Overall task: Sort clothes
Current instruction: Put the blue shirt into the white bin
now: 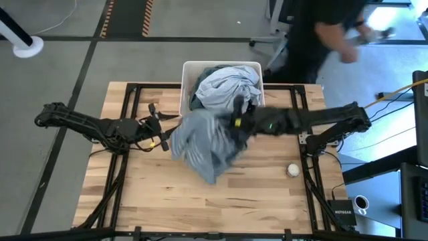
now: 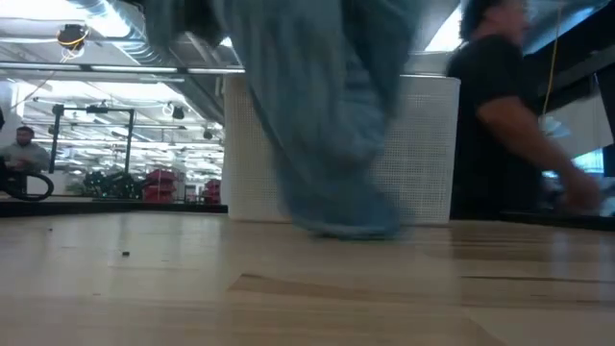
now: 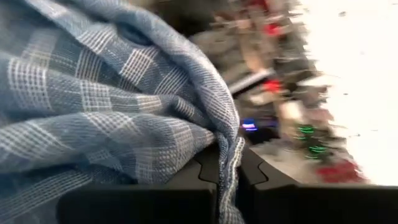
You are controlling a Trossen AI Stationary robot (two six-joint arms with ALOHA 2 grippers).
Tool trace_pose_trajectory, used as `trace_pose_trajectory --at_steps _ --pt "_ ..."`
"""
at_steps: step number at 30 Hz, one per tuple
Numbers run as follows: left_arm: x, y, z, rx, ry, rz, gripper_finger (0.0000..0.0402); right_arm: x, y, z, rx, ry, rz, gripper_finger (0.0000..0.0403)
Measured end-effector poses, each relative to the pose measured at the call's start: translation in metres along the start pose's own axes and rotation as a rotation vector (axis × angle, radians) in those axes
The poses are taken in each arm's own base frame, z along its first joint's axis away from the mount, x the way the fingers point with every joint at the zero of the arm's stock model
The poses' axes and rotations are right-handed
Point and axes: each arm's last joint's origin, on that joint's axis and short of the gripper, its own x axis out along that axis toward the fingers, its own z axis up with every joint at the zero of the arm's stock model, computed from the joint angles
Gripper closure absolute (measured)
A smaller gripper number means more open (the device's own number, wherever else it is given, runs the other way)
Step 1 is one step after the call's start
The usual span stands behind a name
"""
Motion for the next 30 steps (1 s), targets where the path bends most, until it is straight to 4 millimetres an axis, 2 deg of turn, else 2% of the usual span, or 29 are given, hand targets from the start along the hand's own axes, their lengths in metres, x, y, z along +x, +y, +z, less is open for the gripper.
trace_pose_trajectory --at_steps 4,8,16,20,24,27,30 --pt "0.000 0.000 -0.002 -0.053 0.013 0.000 0.0231 -0.007 -0.056 0.007 -0.011 -0.052 -0.217 0.0387" --pt "0.000 -0.001 -0.006 -0.082 0.051 -0.005 0.0231 -0.018 -0.103 0.002 -0.026 -0.065 -0.411 0.0382" --pt "0.000 -0.001 -0.011 -0.070 0.096 -0.009 0.0231 -0.060 -0.177 -0.003 -0.039 -0.054 -0.705 0.0387" --pt "0.000 -0.002 -0.012 -0.081 0.103 -0.010 0.0231 -0.082 -0.200 -0.005 -0.032 -0.050 -0.799 0.0385" --pt "0.001 -0.003 -0.013 -0.080 0.109 -0.011 0.0231 -0.097 -0.212 -0.006 -0.033 -0.029 -0.839 0.0388" --pt "0.001 -0.003 -0.013 -0.079 0.111 -0.011 0.0231 -0.092 -0.209 -0.013 -0.050 0.047 -0.794 0.0385" --pt "0.002 -0.004 -0.014 -0.080 0.114 -0.011 0.0231 -0.072 -0.201 -0.029 -0.073 0.168 -0.689 0.0385"
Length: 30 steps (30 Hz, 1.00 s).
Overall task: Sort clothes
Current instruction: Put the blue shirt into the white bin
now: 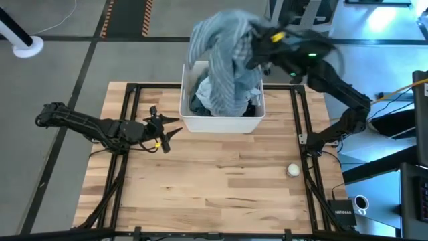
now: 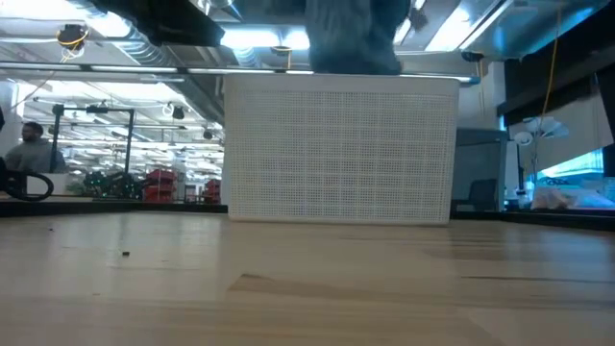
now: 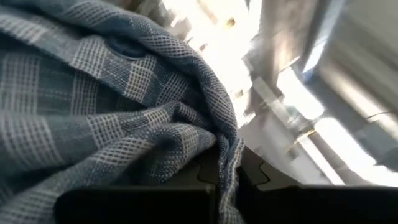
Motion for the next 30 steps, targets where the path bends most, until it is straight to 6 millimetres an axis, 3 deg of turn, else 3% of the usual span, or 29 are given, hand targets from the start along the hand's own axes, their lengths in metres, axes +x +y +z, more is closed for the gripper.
trace_pose_trajectory --at_steps 10,20,30 --pt "0.001 -0.001 -0.001 0.009 0.007 0.000 0.0231 0.043 0.104 -0.069 -0.089 0.363 0.371 0.0384" --pt "0.002 -0.001 -0.001 0.011 0.009 0.000 0.0231 0.071 0.213 -0.141 0.072 0.484 0.624 0.0382" --pt "0.002 -0.002 -0.001 0.009 0.010 0.000 0.0231 0.084 0.294 -0.176 0.196 0.500 0.760 0.0382"
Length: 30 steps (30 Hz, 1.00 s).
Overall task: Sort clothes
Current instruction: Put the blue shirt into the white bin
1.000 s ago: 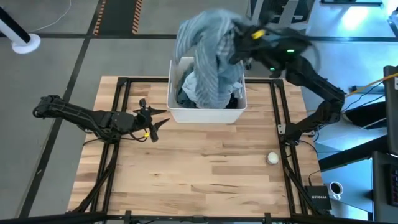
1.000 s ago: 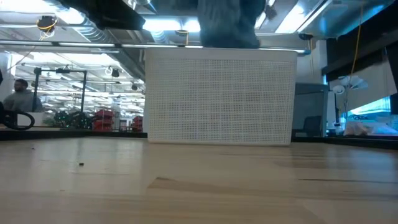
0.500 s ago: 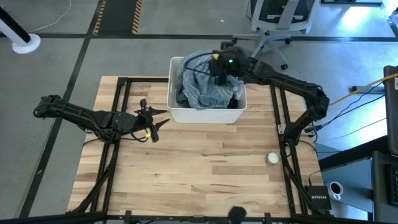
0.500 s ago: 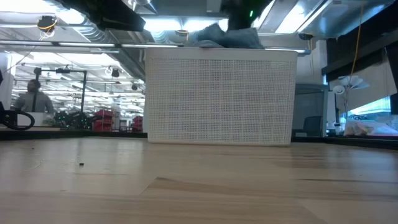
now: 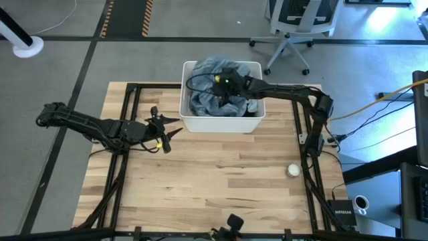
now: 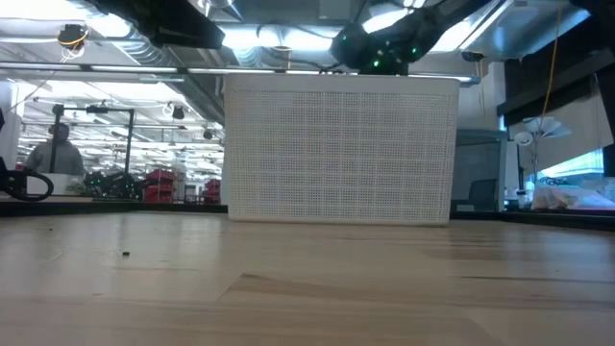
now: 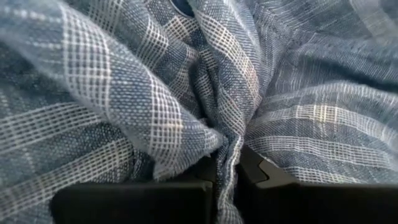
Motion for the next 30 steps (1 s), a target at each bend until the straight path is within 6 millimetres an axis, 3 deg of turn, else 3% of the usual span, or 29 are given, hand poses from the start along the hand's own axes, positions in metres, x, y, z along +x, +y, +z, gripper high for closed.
trace_pose_trajectory --at_steps 6,12,16,22,30 --pt "0.000 0.000 0.000 0.001 0.001 0.000 0.0231 0.020 0.010 -0.005 0.065 -0.007 0.066 0.0381" --pt "0.000 0.000 0.000 0.003 0.001 0.000 0.0231 0.016 0.007 -0.002 0.178 -0.006 0.087 0.0352" --pt "0.000 0.000 0.000 0.000 0.000 0.000 0.0231 -0.006 -0.006 0.010 0.147 -0.030 0.111 0.0284" --pt "0.000 0.000 0.000 0.019 -0.002 0.000 0.0231 -0.057 -0.031 0.030 0.130 -0.103 0.063 0.0191" --pt "0.000 0.000 0.000 0.028 -0.004 -0.024 0.0231 -0.113 -0.049 0.036 0.115 -0.168 -0.016 0.0158"
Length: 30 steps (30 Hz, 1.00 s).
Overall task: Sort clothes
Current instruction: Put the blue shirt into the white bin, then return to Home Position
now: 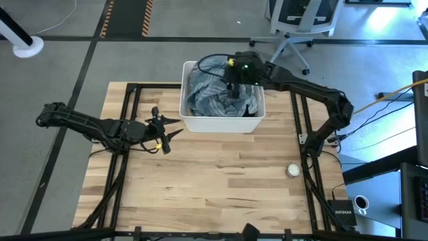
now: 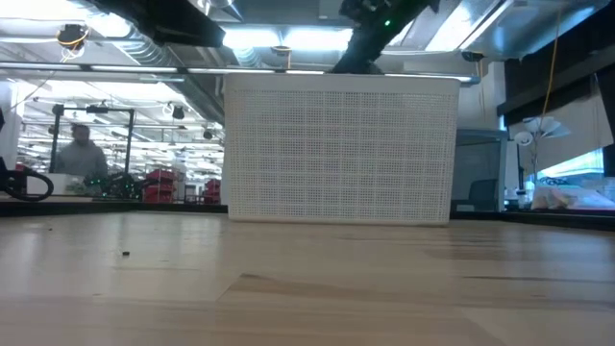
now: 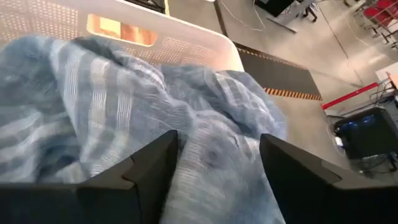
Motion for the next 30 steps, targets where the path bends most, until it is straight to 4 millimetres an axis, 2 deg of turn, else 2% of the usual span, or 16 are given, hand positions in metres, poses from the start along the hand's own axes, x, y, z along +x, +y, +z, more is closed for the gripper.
trace_pose_trajectory --at_steps 5,15,18,22,30 --pt "0.000 -0.004 0.000 0.005 -0.007 -0.120 0.0231 -0.032 -0.005 0.004 -0.032 -0.026 -0.001 0.0157" --pt "-0.001 -0.003 0.001 0.001 -0.016 -0.123 0.0231 -0.112 -0.005 0.005 -0.054 -0.165 0.135 0.0157" --pt "-0.004 0.000 0.002 -0.001 -0.026 -0.122 0.0231 -0.132 0.009 0.002 -0.080 -0.233 0.189 0.0157" --pt "-0.010 0.004 0.006 -0.026 -0.056 -0.119 0.0231 -0.149 0.034 -0.010 -0.114 -0.293 0.230 0.0157" --pt "-0.016 0.009 0.007 -0.045 -0.085 -0.120 0.0231 -0.164 0.083 -0.049 -0.105 -0.481 0.168 0.0157"
